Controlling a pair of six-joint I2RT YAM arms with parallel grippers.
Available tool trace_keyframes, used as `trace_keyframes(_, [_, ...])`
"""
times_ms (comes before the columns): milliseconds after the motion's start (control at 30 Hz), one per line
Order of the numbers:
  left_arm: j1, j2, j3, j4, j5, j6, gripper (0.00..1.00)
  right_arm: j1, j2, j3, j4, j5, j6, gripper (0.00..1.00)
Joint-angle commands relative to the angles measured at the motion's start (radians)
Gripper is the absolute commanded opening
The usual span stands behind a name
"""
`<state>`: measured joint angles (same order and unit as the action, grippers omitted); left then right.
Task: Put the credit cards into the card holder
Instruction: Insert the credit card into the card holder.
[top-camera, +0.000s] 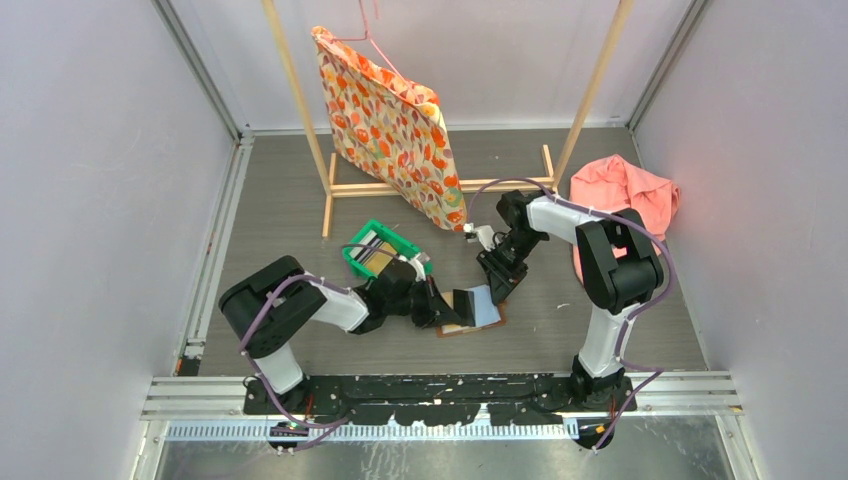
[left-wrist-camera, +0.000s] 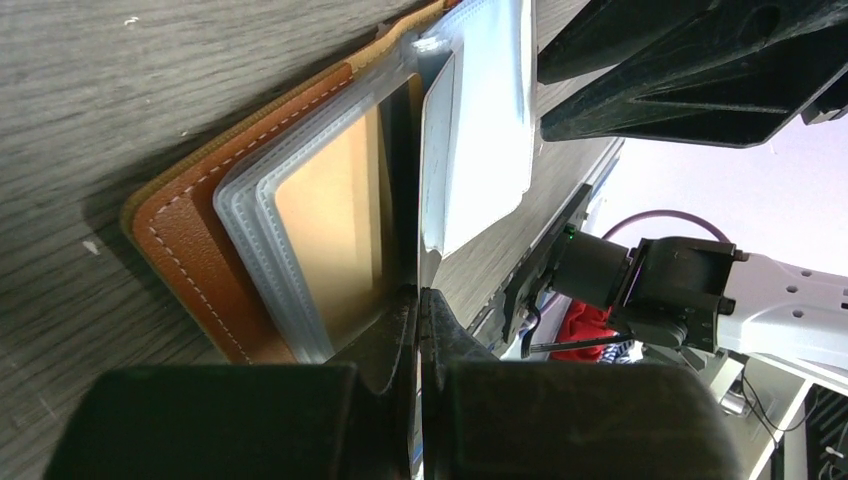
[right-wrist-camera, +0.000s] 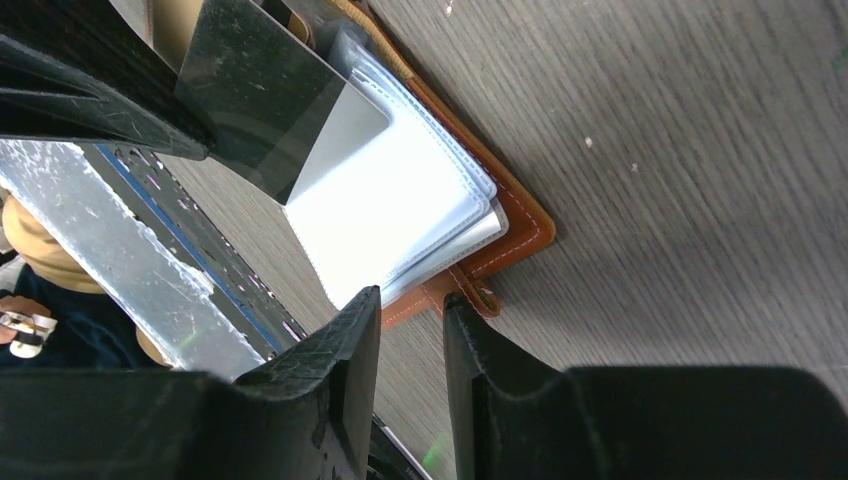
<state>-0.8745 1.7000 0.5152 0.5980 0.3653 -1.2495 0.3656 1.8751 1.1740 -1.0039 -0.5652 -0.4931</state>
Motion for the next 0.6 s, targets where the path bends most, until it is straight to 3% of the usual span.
trace_keyframes(0, [-0.02,0.012,0.015,-0.029,-0.081,0.018,0.0,0.008,0.008,0.015,-0.01,0.007,0.008,0.34])
trace_keyframes(567, [-0.105,0.061,0.041,0.019,-0.184,-0.073,0.02,0.02,0.01,0.018,-0.012,0.005,0.013,0.34])
